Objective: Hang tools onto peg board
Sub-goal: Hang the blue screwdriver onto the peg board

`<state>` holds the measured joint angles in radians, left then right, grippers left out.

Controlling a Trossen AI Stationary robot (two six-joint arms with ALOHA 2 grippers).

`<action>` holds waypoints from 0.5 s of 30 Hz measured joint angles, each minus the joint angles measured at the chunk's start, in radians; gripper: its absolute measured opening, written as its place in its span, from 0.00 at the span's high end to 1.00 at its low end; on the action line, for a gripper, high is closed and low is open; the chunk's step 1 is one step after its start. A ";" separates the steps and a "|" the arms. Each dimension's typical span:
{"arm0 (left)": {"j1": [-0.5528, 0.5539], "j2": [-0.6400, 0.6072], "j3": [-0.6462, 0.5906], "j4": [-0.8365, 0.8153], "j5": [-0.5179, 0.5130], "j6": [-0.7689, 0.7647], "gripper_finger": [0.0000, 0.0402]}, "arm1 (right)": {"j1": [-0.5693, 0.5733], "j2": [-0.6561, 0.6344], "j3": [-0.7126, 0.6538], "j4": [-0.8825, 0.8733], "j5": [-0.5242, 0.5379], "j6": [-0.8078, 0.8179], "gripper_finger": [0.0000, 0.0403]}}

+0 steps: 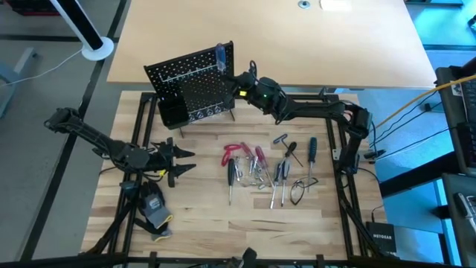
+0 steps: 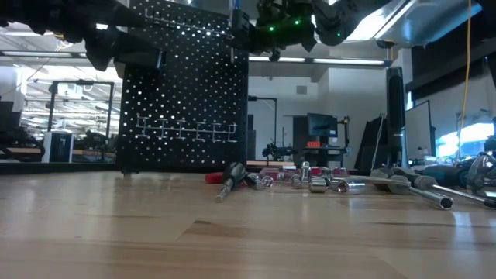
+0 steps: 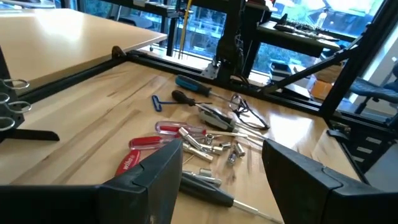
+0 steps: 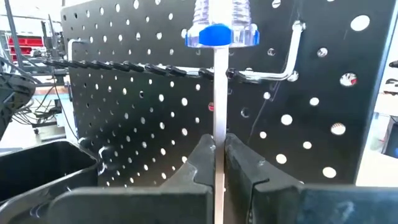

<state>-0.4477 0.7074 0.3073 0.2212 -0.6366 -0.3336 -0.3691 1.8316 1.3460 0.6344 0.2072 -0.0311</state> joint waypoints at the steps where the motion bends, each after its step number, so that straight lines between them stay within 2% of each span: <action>1: 0.000 0.000 0.000 0.000 0.000 0.000 0.48 | 0.000 0.000 0.000 0.003 0.000 0.000 0.96; 15: 0.000 0.000 0.000 0.000 -0.015 0.020 0.48 | -0.005 0.000 0.000 0.016 0.002 0.035 0.96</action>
<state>-0.4473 0.7074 0.3073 0.2214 -0.6518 -0.3138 -0.3740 1.8317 1.3460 0.6506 0.2096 0.0035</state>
